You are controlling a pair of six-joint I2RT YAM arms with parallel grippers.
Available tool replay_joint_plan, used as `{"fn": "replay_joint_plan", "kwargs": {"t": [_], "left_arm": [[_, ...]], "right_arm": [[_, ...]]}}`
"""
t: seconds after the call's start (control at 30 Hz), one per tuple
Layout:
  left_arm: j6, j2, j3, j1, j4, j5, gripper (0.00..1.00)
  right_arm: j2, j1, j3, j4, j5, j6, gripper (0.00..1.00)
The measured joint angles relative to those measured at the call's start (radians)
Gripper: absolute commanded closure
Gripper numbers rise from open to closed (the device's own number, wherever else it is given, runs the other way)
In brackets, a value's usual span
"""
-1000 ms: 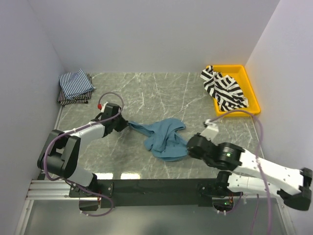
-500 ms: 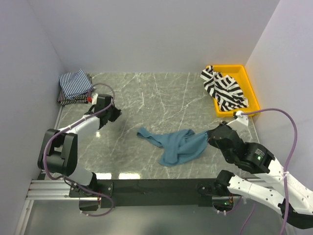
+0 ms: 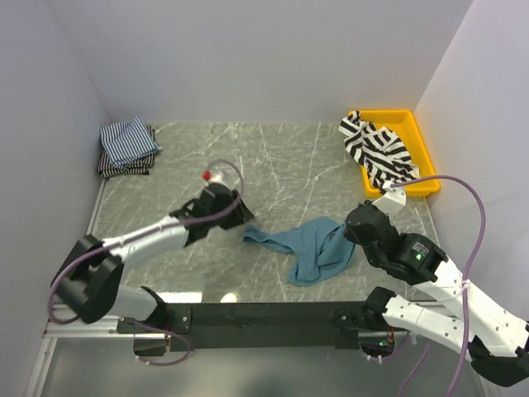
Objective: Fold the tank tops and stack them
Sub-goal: Flatten the tank top out
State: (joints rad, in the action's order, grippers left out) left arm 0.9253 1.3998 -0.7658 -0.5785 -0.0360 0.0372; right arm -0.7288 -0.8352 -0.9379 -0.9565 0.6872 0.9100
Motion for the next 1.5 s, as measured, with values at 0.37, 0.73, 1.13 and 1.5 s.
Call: {"fn": "replay_joint_plan", "kwargs": {"t": [0.37,0.73,1.13,1.5], "left_arm": [[-0.118,-0.018,0.066,-0.374,0.002,-0.124,0.55],[-0.205,0.166,-0.015,-0.494,0.014,-0.203,0.56],[-0.218,0.310,-0.098,-0.538,0.047,-0.201,0.59],[-0.210,0.333,-0.114,-0.546,0.048,-0.180,1.00]], "right_arm": [[-0.013,0.005,0.015,0.045,-0.034,-0.011,1.00],[-0.013,0.010,0.015,0.051,-0.042,-0.012,1.00],[-0.011,0.010,0.015,0.051,-0.045,-0.014,1.00],[-0.003,0.010,0.015,0.052,-0.050,-0.019,1.00]]}}
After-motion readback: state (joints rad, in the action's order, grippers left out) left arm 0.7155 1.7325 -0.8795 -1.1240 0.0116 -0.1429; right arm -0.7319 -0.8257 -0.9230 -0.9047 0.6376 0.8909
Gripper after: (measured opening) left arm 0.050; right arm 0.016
